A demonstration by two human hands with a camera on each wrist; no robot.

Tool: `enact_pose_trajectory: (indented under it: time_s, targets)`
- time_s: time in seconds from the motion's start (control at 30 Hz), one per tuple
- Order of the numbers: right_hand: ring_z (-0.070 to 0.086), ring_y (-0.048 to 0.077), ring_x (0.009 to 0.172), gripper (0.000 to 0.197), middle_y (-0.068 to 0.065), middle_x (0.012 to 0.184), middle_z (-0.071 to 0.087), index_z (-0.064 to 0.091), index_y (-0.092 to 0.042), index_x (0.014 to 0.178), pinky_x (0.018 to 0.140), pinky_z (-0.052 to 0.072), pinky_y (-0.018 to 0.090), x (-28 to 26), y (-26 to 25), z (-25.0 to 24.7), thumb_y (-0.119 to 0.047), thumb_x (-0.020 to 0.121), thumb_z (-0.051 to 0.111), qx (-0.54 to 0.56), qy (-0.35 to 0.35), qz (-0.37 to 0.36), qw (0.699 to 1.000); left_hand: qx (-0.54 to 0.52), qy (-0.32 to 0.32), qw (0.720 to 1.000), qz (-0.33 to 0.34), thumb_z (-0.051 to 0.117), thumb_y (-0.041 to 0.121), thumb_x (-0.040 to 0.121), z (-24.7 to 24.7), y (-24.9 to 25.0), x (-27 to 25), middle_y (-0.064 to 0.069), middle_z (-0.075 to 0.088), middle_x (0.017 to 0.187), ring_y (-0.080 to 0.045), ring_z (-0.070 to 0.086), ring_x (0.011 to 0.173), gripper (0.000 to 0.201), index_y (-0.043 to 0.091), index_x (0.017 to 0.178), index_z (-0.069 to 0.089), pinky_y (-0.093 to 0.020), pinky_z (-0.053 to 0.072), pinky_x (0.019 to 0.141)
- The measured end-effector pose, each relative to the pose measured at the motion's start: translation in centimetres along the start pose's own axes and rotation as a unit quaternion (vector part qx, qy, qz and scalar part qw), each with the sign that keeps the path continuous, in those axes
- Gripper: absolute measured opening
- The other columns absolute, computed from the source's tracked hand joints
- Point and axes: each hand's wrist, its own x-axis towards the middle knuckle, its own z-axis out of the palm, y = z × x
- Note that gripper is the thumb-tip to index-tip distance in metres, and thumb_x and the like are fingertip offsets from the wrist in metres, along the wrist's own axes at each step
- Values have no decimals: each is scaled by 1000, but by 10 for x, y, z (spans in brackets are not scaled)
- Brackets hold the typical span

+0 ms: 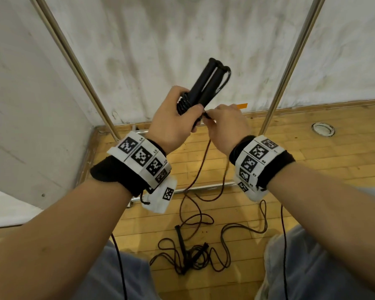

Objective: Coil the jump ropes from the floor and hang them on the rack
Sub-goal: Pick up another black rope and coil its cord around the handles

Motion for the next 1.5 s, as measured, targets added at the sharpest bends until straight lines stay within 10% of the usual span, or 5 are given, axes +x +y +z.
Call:
enact_pose_trajectory:
  time_s: [0.1, 0.27, 0.53, 0.97, 1.5]
  targets:
    - [57, 25, 82, 20, 6, 82, 61, 61, -13, 90, 65, 40, 35, 0, -8, 0, -14, 96, 42, 193, -91, 61, 975, 10, -21, 999, 22, 58, 20, 86, 4, 6, -3, -12, 66, 76, -22, 61, 58, 14, 25, 91, 46, -31, 49, 54]
    - [55, 16, 55, 23, -1, 57, 53, 58, -12, 88, 59, 50, 30, -6, -20, -3, -19, 100, 39, 578, -229, 143, 770, -28, 19, 999, 3, 58, 12, 90, -15, 15, 7, -7, 67, 76, -24, 66, 63, 16, 23, 96, 48, -37, 55, 52]
    - [38, 13, 50, 45, -3, 54, 39, 44, -13, 64, 51, 27, 29, 0, -5, -6, -40, 99, 35, 212, -131, 14, 968, 149, 32, 987, -42, 59, 23, 90, -42, -4, 16, -4, 68, 83, -15, 66, 66, 19, 21, 103, 45, -35, 55, 65]
    - [37, 16, 49, 48, -2, 54, 37, 37, -17, 59, 48, 28, 29, 7, 21, -7, -42, 99, 34, 142, -157, 87, 974, -5, -58, 996, -67, 57, 5, 91, -47, 1, 9, -23, 68, 91, -37, 67, 74, 15, 10, 106, 60, -36, 52, 58]
    - [47, 6, 60, 23, -8, 70, 50, 58, -16, 89, 50, 29, 19, -20, -28, -21, -27, 99, 41, 116, -240, -118, 957, 486, -75, 871, -11, 53, 22, 90, -17, -56, 16, 4, 51, 73, -16, 48, 58, 22, 24, 101, 35, -29, 30, 48]
